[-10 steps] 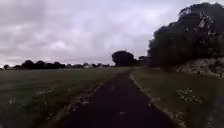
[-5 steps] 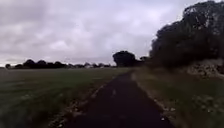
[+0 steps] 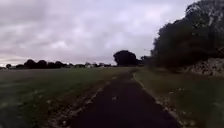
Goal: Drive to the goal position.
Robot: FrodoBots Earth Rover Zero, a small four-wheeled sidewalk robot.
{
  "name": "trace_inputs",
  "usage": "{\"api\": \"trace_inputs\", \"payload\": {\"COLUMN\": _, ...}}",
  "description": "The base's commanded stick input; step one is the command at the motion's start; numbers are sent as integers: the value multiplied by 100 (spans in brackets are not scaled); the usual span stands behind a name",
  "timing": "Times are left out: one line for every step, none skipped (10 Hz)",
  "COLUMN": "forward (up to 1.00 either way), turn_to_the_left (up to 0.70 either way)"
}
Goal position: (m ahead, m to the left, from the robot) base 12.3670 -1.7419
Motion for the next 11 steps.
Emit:
{"api": "trace_inputs", "payload": {"forward": 85, "turn_to_the_left": 0}}
{"api": "trace_inputs", "payload": {"forward": 85, "turn_to_the_left": 0}}
{"api": "trace_inputs", "payload": {"forward": 85, "turn_to_the_left": 0}}
{"api": "trace_inputs", "payload": {"forward": 85, "turn_to_the_left": 0}}
{"api": "trace_inputs", "payload": {"forward": 85, "turn_to_the_left": 0}}
{"api": "trace_inputs", "payload": {"forward": 85, "turn_to_the_left": 0}}
{"api": "trace_inputs", "payload": {"forward": 85, "turn_to_the_left": -34}}
{"api": "trace_inputs", "payload": {"forward": 85, "turn_to_the_left": -34}}
{"api": "trace_inputs", "payload": {"forward": 85, "turn_to_the_left": -34}}
{"api": "trace_inputs", "payload": {"forward": 85, "turn_to_the_left": -34}}
{"api": "trace_inputs", "payload": {"forward": 85, "turn_to_the_left": -34}}
